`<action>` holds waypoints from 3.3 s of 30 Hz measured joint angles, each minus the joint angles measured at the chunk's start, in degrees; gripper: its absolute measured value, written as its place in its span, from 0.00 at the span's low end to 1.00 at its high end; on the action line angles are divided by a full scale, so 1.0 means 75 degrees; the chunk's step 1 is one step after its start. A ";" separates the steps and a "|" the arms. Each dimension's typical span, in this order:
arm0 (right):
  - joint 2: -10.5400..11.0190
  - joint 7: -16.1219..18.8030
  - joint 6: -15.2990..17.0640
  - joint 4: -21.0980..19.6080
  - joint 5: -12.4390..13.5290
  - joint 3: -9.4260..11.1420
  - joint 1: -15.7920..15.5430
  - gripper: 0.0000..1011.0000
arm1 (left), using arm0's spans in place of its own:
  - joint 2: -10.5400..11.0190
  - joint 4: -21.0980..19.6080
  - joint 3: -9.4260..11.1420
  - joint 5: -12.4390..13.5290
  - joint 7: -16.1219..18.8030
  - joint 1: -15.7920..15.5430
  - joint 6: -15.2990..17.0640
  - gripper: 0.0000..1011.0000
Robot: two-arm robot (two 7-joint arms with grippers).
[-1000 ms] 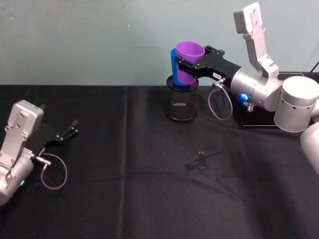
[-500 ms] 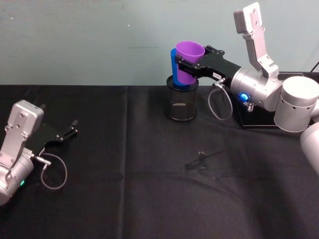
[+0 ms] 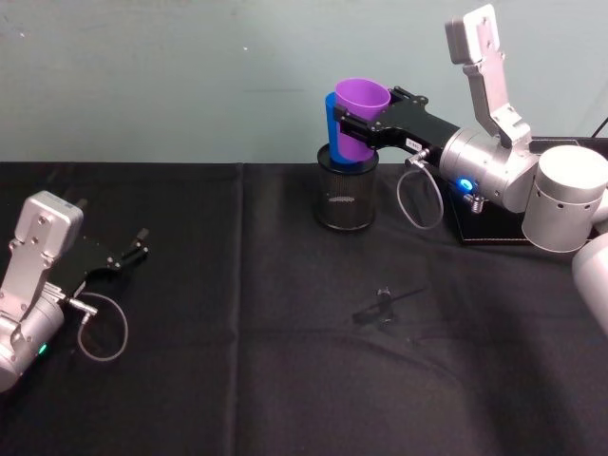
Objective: Pick up one cup with a gripper and tap it against the other cup.
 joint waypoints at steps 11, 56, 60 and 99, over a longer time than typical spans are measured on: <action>0.0000 0.0000 0.0000 0.0000 0.0000 0.0000 0.0000 0.72 | 0.0000 0.0000 0.0000 0.0000 0.0000 0.0001 0.0000 0.99; 0.0000 0.0000 0.0000 0.0000 0.0000 0.0000 0.0001 0.72 | 0.0000 0.0000 0.0000 0.0000 0.0000 0.0000 0.0000 0.99; 0.0000 0.0000 0.0000 0.0000 0.0000 0.0000 0.0001 0.72 | 0.0000 0.0000 0.0000 0.0000 0.0000 0.0000 0.0000 0.99; 0.0310 0.0050 0.0177 -0.1245 0.0122 -0.0059 -0.0755 0.72 | 0.0000 0.0001 0.0000 0.0000 0.0000 0.0000 0.0000 0.99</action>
